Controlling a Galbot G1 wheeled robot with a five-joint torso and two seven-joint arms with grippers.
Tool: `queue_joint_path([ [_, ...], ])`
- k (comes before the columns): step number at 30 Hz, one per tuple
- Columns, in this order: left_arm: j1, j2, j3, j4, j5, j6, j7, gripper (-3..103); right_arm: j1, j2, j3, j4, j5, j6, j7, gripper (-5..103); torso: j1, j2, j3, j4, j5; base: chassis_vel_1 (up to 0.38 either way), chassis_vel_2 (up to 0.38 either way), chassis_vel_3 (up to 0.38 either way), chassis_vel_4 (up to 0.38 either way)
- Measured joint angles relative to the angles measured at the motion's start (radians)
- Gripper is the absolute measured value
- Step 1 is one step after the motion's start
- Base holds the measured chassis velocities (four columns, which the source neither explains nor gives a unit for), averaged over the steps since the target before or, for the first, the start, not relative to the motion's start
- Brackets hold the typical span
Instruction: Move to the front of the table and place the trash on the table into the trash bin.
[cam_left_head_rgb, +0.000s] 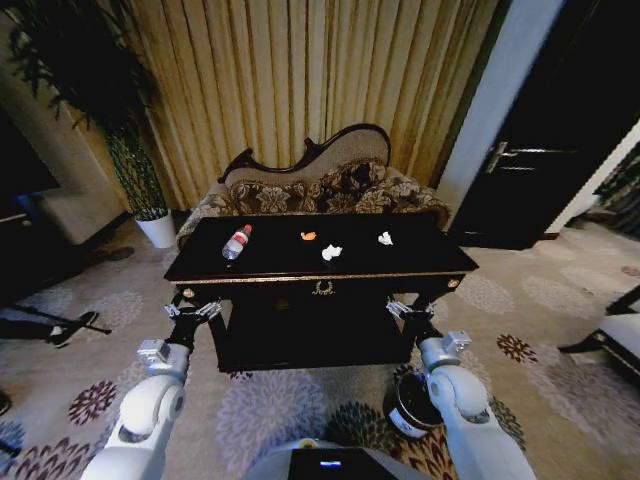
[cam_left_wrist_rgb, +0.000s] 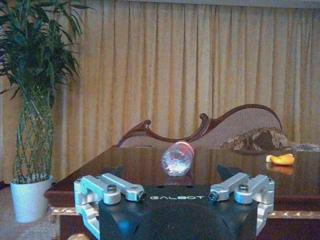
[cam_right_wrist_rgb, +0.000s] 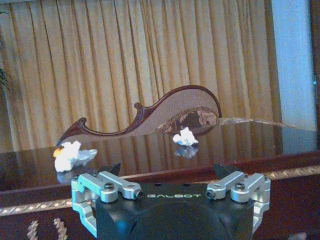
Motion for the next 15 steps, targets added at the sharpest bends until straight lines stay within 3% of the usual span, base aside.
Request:
queue_joint_path([
  [7,0.001,0.023,-0.006,-0.049,-0.010,0.041,-0.017,100,0.007,-0.027,0.004,0.042,0.012,-0.034,0.000,100,0.000,0.000,0.000,0.0000,0.0001,-0.106,0.092,0.106,-0.097],
  [15,-0.011,0.073,-0.029,-0.115,-0.050,0.094,-0.051,100,0.067,-0.093,0.003,0.113,0.059,-0.136,0.000,100,0.000,0.000,0.000,-0.0002,0.0001,-0.012,0.015,0.012,-0.013],
])
